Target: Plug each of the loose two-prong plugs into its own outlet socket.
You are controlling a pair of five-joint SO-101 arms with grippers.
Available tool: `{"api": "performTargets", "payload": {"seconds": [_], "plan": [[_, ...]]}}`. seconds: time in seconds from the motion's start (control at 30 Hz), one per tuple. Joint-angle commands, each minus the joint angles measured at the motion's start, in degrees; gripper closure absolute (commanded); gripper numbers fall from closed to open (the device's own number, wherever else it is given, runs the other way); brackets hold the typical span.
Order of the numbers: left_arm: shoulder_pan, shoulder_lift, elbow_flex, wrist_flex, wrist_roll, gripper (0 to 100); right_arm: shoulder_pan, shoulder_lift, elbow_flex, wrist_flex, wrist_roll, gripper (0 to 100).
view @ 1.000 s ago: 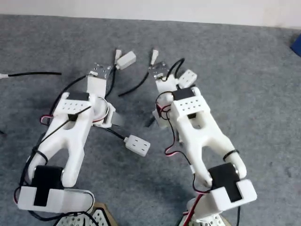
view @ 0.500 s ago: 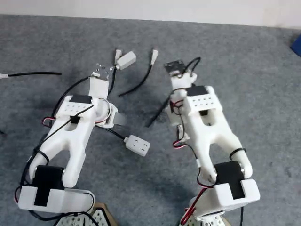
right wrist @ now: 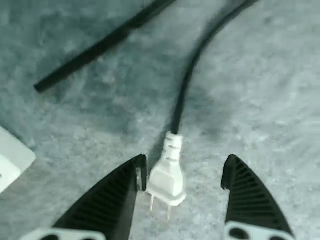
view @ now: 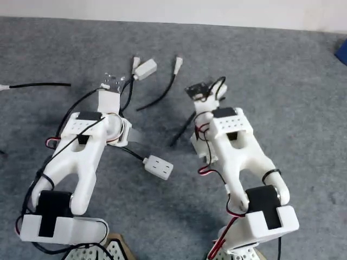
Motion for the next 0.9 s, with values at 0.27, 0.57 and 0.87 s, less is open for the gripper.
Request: {"api": "performTargets", "payload": {"seconds": [0.27, 0.57, 0.87], "plan": [[0.04, -1.80, -0.40, -0.62, 0.26, 65, -0.92, -0.84, -0.31, -4.00, 0.88, 75.7], [3.38, -2.15, -0.40, 1.32, 0.26, 65, -0.57, -0.75, 0.22, -5.93, 5.54, 75.7], [4.44, -2.15, -0.31, 2.20, 0.26, 65, -0.75, -0.66, 5.14, -5.93, 5.54, 75.7]]}}
